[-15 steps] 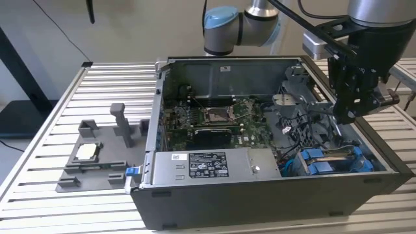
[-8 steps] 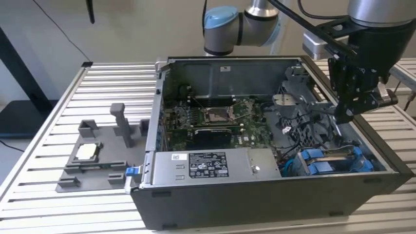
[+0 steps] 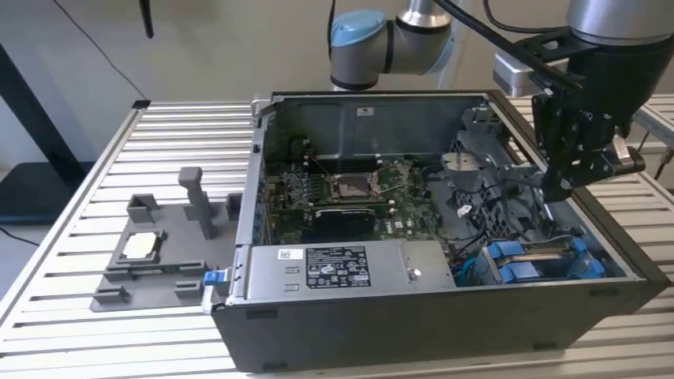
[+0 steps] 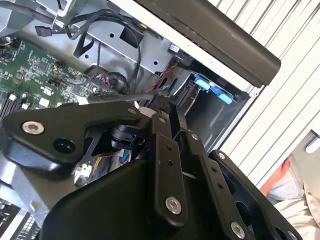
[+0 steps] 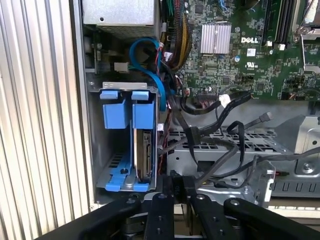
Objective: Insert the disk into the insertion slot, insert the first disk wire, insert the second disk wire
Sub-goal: 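Insert the first disk wire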
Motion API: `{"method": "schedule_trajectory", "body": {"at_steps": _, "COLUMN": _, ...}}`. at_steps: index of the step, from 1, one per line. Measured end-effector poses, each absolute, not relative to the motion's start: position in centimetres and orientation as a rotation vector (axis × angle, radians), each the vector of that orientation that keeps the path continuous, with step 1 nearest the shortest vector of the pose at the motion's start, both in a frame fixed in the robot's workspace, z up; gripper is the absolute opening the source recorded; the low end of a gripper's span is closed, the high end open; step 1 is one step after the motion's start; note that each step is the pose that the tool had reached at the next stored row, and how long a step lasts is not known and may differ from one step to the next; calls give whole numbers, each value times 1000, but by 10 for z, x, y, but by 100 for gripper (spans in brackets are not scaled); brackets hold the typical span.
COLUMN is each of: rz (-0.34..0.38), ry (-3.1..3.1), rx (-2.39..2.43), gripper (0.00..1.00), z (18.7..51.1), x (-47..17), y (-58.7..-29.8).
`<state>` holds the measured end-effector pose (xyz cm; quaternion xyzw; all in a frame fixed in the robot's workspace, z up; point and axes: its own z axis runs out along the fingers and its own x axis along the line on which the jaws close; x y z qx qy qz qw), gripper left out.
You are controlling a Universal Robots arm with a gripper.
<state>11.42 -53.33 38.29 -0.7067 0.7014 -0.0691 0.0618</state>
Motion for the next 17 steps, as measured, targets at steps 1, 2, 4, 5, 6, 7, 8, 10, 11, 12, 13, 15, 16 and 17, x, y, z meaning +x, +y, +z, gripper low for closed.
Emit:
{"method": "schedule_trajectory", "body": {"at_steps": 1, "rz": -204, "ry": 2124, "rx": -2140, "gripper": 19, "z": 382, "x": 116, "y": -534}}
{"method": "schedule_trajectory", "body": {"at_steps": 2, "rz": -198, "ry": 2127, "rx": -2143, "gripper": 19, "z": 381, "x": 117, "y": -535}}
{"method": "schedule_trajectory", "body": {"at_steps": 4, "rz": -188, "ry": 2132, "rx": -2148, "gripper": 19, "z": 380, "x": 121, "y": -536}}
{"method": "schedule_trajectory", "body": {"at_steps": 5, "rz": -182, "ry": 2135, "rx": -2151, "gripper": 19, "z": 379, "x": 123, "y": -537}}
{"method": "schedule_trajectory", "body": {"at_steps": 6, "rz": -176, "ry": 2138, "rx": -2154, "gripper": 19, "z": 378, "x": 125, "y": -537}}
{"method": "schedule_trajectory", "body": {"at_steps": 7, "rz": -170, "ry": 2141, "rx": -2158, "gripper": 19, "z": 378, "x": 126, "y": -538}}
{"method": "schedule_trajectory", "body": {"at_steps": 8, "rz": -164, "ry": 2144, "rx": -2161, "gripper": 19, "z": 377, "x": 128, "y": -539}}
{"method": "schedule_trajectory", "body": {"at_steps": 10, "rz": -151, "ry": 2151, "rx": -2168, "gripper": 19, "z": 376, "x": 132, "y": -540}}
{"method": "schedule_trajectory", "body": {"at_steps": 11, "rz": -144, "ry": 2154, "rx": -2171, "gripper": 19, "z": 375, "x": 134, "y": -541}}
{"method": "schedule_trajectory", "body": {"at_steps": 12, "rz": -138, "ry": 2157, "rx": -2174, "gripper": 19, "z": 374, "x": 136, "y": -542}}
{"method": "schedule_trajectory", "body": {"at_steps": 13, "rz": -131, "ry": 2161, "rx": -2178, "gripper": 19, "z": 374, "x": 137, "y": -542}}
{"method": "schedule_trajectory", "body": {"at_steps": 15, "rz": -117, "ry": 2168, "rx": -2185, "gripper": 19, "z": 372, "x": 141, "y": -544}}
{"method": "schedule_trajectory", "body": {"at_steps": 16, "rz": -111, "ry": 2171, "rx": -2188, "gripper": 19, "z": 372, "x": 142, "y": -545}}
{"method": "schedule_trajectory", "body": {"at_steps": 17, "rz": -105, "ry": 2174, "rx": -2191, "gripper": 19, "z": 371, "x": 144, "y": -545}}
